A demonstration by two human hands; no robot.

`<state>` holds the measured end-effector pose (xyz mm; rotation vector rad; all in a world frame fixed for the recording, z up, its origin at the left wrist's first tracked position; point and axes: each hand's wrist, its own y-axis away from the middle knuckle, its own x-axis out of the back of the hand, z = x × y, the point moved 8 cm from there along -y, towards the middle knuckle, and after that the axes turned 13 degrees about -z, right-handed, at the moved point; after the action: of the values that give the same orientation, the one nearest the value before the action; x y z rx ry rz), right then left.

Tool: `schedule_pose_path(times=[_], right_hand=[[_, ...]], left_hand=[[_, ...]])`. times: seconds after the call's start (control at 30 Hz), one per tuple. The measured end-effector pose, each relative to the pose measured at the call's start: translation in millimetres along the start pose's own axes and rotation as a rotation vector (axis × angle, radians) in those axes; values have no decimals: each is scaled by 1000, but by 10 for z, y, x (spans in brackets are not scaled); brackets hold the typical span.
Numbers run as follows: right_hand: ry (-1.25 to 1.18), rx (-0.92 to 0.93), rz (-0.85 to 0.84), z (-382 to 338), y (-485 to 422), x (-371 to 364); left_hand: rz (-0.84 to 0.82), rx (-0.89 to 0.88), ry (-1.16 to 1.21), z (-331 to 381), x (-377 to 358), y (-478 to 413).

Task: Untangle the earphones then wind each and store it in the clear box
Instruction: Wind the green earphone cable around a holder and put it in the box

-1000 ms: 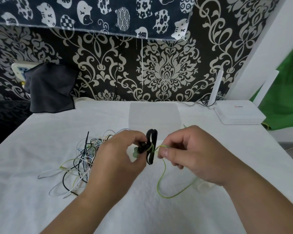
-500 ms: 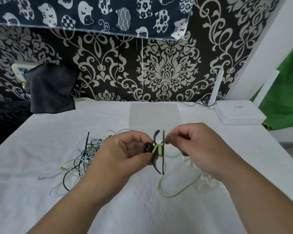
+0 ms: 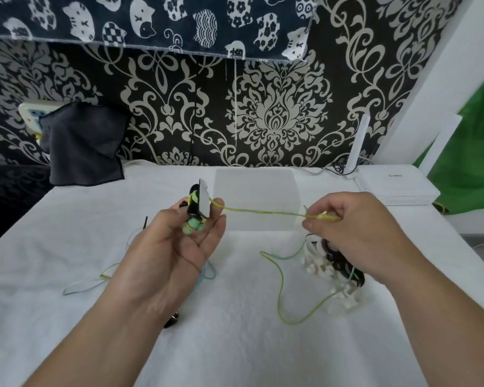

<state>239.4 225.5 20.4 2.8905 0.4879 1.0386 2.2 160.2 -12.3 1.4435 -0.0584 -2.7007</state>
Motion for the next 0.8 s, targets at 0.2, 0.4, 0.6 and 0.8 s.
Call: schedule_pose_path(times=[0.2, 0.4, 0.6, 0.8], right_hand=[[-29, -79, 265, 146, 43, 307], [-88, -31, -270, -92, 77, -129], [371, -128, -548, 78, 126, -553], [-277, 110, -500, -286, 113, -745]], left_hand=[[31, -84, 42, 195, 112, -45], [53, -69, -168, 149, 98, -22], [-14, -71, -300, 124, 16, 12], [-102, -16, -380, -46, -19, 4]])
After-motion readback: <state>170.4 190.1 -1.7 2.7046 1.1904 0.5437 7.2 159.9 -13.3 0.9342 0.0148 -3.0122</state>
